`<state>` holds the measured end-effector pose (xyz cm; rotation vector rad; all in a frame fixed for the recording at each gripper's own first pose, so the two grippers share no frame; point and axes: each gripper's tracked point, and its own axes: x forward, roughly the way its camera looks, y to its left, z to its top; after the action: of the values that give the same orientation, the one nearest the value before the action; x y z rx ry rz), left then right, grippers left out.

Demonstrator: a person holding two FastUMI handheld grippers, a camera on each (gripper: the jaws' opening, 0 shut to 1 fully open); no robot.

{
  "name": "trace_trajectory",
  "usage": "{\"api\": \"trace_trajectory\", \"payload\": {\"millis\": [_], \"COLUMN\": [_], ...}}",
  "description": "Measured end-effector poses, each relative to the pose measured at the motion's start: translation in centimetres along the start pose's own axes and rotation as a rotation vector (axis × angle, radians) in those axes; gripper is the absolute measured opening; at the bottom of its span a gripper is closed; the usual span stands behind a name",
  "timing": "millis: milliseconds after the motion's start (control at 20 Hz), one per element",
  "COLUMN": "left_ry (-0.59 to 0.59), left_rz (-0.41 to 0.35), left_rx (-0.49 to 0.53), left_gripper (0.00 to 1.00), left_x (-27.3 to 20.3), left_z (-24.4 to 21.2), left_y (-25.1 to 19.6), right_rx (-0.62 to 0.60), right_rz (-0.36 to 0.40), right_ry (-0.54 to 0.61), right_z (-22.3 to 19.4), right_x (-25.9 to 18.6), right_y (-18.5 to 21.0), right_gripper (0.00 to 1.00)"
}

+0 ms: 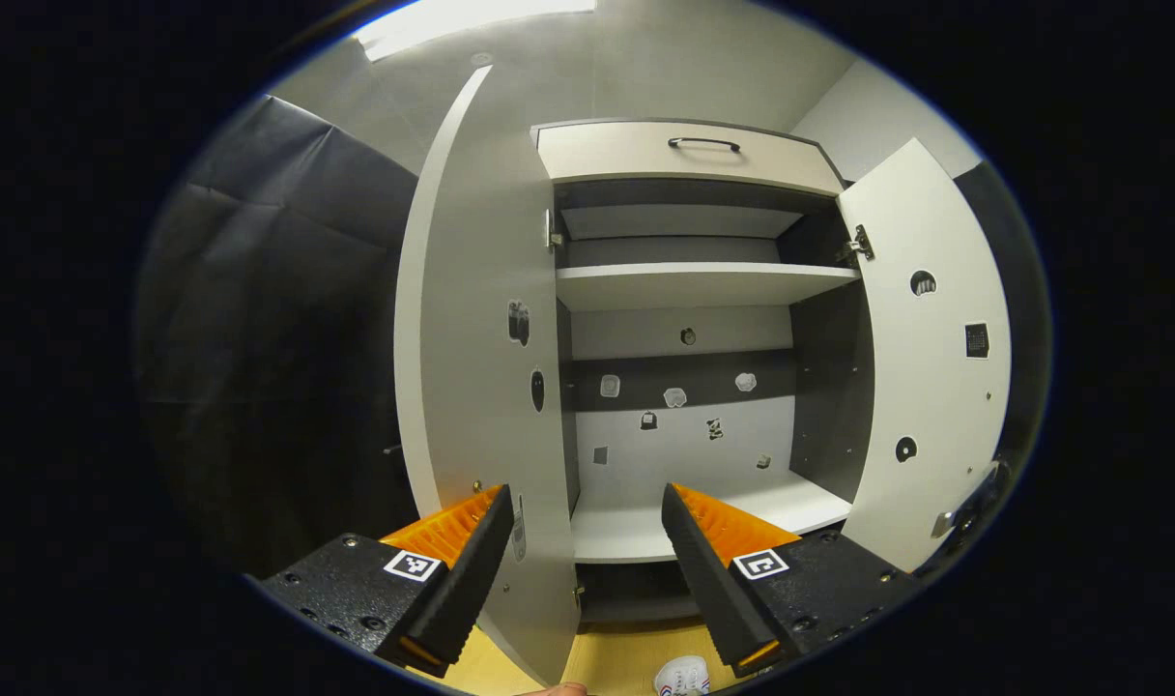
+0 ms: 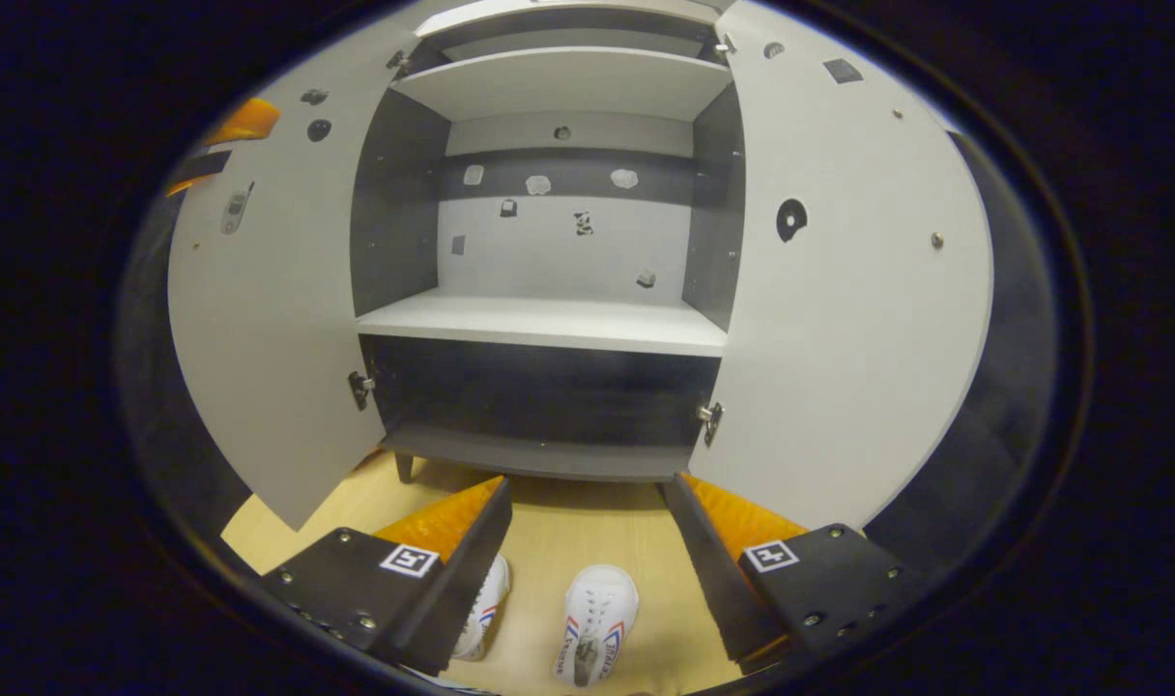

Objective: Grab one shoe with the right hand and put it into the shoe cabinet, grab the other shoe with the left hand and put it into the shoe cabinet; then close the right door with the right hand and the left door with the left hand.

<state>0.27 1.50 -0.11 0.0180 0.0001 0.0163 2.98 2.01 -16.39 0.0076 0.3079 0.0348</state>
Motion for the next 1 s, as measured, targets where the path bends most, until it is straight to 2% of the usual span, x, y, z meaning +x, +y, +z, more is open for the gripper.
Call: {"api": "trace_trajectory", "payload": {"millis": [50, 200, 500, 800, 950, 1000], "left_ry": [0.0, 0.001, 0.007, 0.011, 0.014, 0.015], "left_rz": [0.002, 0.006, 0.021, 0.032, 0.04, 0.043], "left_rx": [0.0, 0.002, 0.016, 0.021, 0.02, 0.02], "left_gripper": [0.94, 0.94, 0.94, 0.94, 0.94, 0.94], "left_x": [0.0, 0.0, 0.1, 0.1, 0.3, 0.3], "left_z": [0.0, 0.0, -0.2, -0.4, -0.6, -0.5], "left_y": [0.0, 0.0, 0.1, 0.2, 0.2, 0.2], "right_rx": [-0.003, -0.022, 0.016, 0.084, 0.111, 0.11], "right_rz": [0.001, 0.022, 0.077, 0.106, 0.093, 0.089], "right_ry": [0.031, 0.149, 0.379, 0.565, 0.632, 0.66], "right_z": [-1.3, -6.7, -16.5, -22.9, -24.7, -25.7], "right_x": [0.8, 1.9, 3.6, 4.0, 4.2, 4.2], "right_y": [0.0, 0.2, 1.3, 1.8, 1.7, 1.5], "right_gripper": [0.89, 0.8, 0.8, 0.79, 0.49, 0.48]}}
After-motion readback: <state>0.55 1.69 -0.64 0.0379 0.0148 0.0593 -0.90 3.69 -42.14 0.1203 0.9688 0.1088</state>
